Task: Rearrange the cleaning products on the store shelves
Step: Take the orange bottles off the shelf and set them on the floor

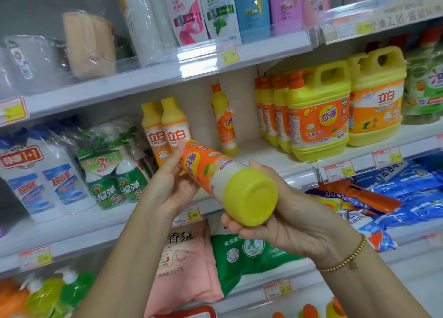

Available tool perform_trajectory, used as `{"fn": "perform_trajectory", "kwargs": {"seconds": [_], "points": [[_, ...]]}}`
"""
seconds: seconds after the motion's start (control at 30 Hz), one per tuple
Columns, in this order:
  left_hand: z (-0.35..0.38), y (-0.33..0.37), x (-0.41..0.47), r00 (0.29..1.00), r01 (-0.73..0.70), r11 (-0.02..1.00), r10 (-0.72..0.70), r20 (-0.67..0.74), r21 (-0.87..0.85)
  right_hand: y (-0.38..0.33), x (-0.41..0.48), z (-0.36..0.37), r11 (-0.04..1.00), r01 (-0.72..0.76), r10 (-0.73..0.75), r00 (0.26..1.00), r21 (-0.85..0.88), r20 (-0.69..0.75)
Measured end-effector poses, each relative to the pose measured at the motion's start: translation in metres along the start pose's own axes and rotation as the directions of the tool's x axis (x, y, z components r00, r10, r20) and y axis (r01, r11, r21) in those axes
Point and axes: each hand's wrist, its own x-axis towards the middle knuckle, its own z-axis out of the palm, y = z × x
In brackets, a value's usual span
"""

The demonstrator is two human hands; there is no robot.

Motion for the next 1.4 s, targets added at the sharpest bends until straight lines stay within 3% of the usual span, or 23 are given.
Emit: {"fn": "perform_trajectory", "kwargs": {"seconds": [0.1, 0.17, 0.27, 0.37, 0.5, 0.57, 0.7, 0.8, 0.9, 0.97, 1.07, 1.17, 1.4], "points": [[0.0, 0.003, -0.001, 1.0, 0.014, 1.0, -0.013, -0.021, 0.012, -0.002, -0.003, -0.005, 0.999, -0.032, 0.032, 0.999, -0.005, -0.033], [-0.003, 0.007, -0.004, 0.999, -0.031, 0.998, 0.032, -0.004, 0.063, 0.0, -0.004, -0.017, 0.98, -0.057, 0.034, 0.992, -0.19, -0.125], [-0.008, 0.011, -0.011, 0.978, -0.154, 0.948, 0.107, 0.177, 0.278, 0.009, -0.001, -0.038, 0.863, -0.081, -0.094, 0.944, -0.499, -0.316], [-0.014, -0.008, -0.023, 0.947, -0.227, 0.869, 0.092, 0.307, 0.44, 0.013, -0.001, -0.058, 0.781, -0.136, -0.163, 0.898, -0.61, -0.408], [-0.032, -0.064, -0.047, 0.972, -0.169, 0.768, 0.028, 0.231, 0.618, 0.019, -0.011, -0.08, 0.557, -0.224, -0.288, 0.851, -0.8, -0.439], [-0.047, -0.097, -0.056, 0.988, -0.097, 0.728, -0.01, 0.153, 0.679, 0.03, -0.014, -0.087, 0.489, -0.231, -0.285, 0.869, -0.841, -0.404], [-0.083, -0.161, -0.071, 1.0, -0.001, 0.515, 0.022, -0.012, 0.857, 0.051, -0.01, -0.102, 0.334, -0.262, -0.307, 0.878, -0.906, -0.367], [-0.098, -0.201, -0.088, 0.992, 0.084, 0.481, 0.038, -0.117, 0.873, 0.065, -0.006, -0.121, 0.082, -0.388, -0.315, 0.864, -0.918, -0.393], [-0.108, -0.234, -0.1, 0.972, 0.197, 0.462, 0.025, -0.234, 0.865, 0.085, -0.005, -0.141, -0.178, -0.512, -0.168, 0.857, -0.84, -0.487], [-0.116, -0.255, -0.103, 0.959, 0.244, 0.4, 0.039, -0.282, 0.883, 0.098, -0.007, -0.147, -0.199, -0.523, -0.047, 0.85, -0.829, -0.525], [-0.122, -0.278, -0.111, 0.947, 0.278, 0.319, 0.067, -0.314, 0.906, 0.113, -0.01, -0.151, -0.121, -0.497, 0.075, 0.858, -0.859, -0.507], [-0.125, -0.287, -0.114, 0.948, 0.282, 0.305, 0.055, -0.312, 0.91, 0.122, -0.01, -0.154, -0.075, -0.49, 0.085, 0.865, -0.868, -0.495], [-0.128, -0.271, -0.113, 0.962, 0.271, 0.2, -0.034, -0.27, 0.941, 0.128, -0.005, -0.156, -0.117, -0.47, 0.113, 0.869, -0.875, -0.482]]}}
